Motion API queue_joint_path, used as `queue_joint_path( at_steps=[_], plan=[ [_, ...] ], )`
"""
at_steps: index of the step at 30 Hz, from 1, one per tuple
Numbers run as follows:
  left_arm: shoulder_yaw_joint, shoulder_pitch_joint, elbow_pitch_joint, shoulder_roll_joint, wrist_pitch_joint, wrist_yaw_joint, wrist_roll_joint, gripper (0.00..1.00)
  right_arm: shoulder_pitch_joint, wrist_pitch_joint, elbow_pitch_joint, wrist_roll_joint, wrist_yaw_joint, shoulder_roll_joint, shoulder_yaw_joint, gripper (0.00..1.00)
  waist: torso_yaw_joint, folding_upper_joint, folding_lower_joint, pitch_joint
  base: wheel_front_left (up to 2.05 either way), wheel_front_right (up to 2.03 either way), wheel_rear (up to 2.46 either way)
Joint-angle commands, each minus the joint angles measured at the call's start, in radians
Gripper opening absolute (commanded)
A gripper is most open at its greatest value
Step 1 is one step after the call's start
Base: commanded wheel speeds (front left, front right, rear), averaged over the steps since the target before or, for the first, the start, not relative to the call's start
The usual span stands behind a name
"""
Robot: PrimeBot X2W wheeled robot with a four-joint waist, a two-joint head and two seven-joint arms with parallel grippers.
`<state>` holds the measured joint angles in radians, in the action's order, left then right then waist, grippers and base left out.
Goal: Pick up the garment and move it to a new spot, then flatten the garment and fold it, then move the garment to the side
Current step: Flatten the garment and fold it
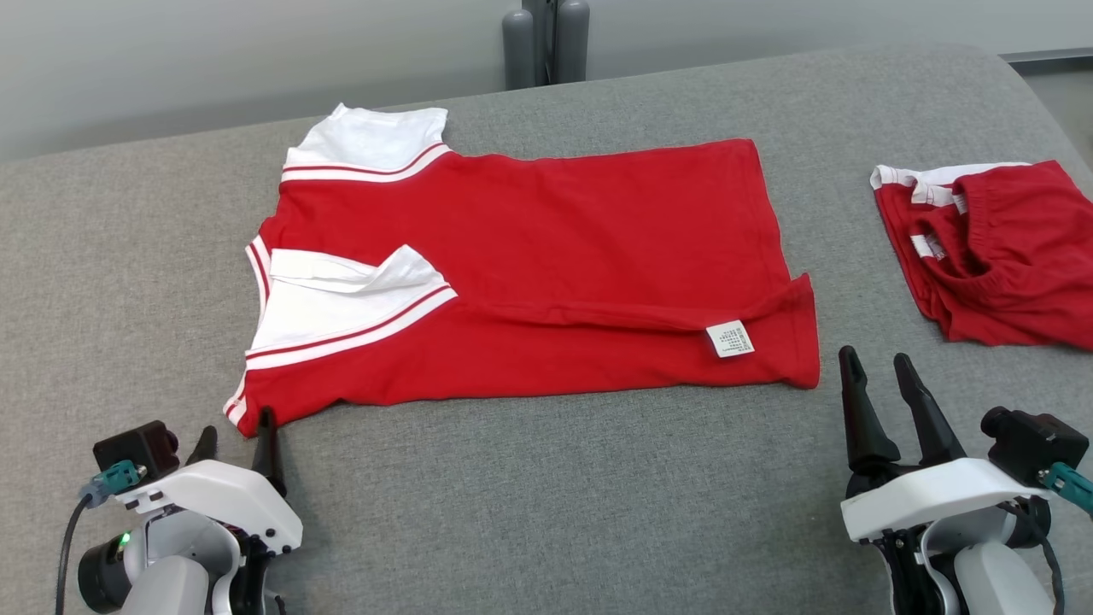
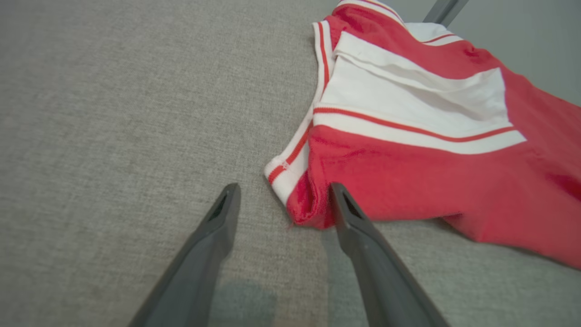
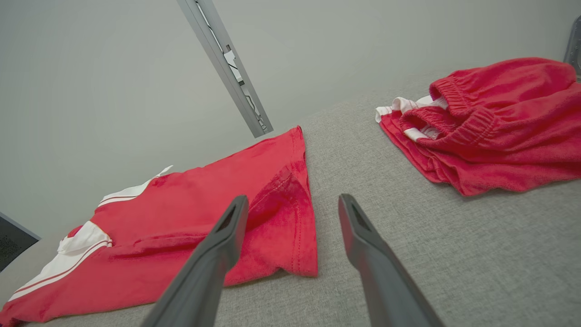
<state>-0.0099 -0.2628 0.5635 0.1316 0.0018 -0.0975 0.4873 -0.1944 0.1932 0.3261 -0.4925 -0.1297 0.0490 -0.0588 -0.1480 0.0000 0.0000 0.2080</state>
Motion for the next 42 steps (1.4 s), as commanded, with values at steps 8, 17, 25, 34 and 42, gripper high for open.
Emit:
queue_joint_path(
  at_steps=[8, 17, 25, 34, 42],
  plan=[
    [-0.040, -0.018, 0.008, -0.017, 0.036, 0.050, 0.024, 0.07, -0.011, -0.008, 0.010, 0.006, -0.002, 0.004, -0.012, 1.00, 0.004, 0.0000, 0.0000, -0.003, 0.00, 0.00, 0.00],
    [-0.021, -0.069, 0.037, -0.023, -0.030, 0.054, 0.049, 0.00, -0.035, -0.035, 0.103, -0.007, -0.002, 0.004, -0.016, 1.00, 0.004, 0.0000, 0.0000, 0.000, 0.00, 0.00, 0.00],
    [-0.034, -0.073, 0.010, -0.031, -0.071, 0.071, 0.052, 0.00, -0.114, -0.050, 0.273, -0.012, -0.002, 0.004, -0.005, 1.00, 0.038, 0.0000, 0.0000, 0.009, 0.00, 0.00, 0.00],
    [-0.057, -0.054, -0.032, -0.041, -0.085, 0.076, 0.056, 0.00, -0.247, -0.103, 0.466, -0.044, -0.002, 0.004, -0.046, 1.00, 0.066, 0.0000, 0.0000, 0.015, 0.00, 0.00, 0.00],
    [-0.080, -0.045, -0.053, -0.047, -0.109, 0.086, 0.050, 0.00, -0.305, -0.100, 0.550, -0.061, -0.002, 0.000, -0.101, 0.03, 0.083, 0.0000, 0.0000, 0.010, 0.00, 0.00, 0.00]
  ],
)
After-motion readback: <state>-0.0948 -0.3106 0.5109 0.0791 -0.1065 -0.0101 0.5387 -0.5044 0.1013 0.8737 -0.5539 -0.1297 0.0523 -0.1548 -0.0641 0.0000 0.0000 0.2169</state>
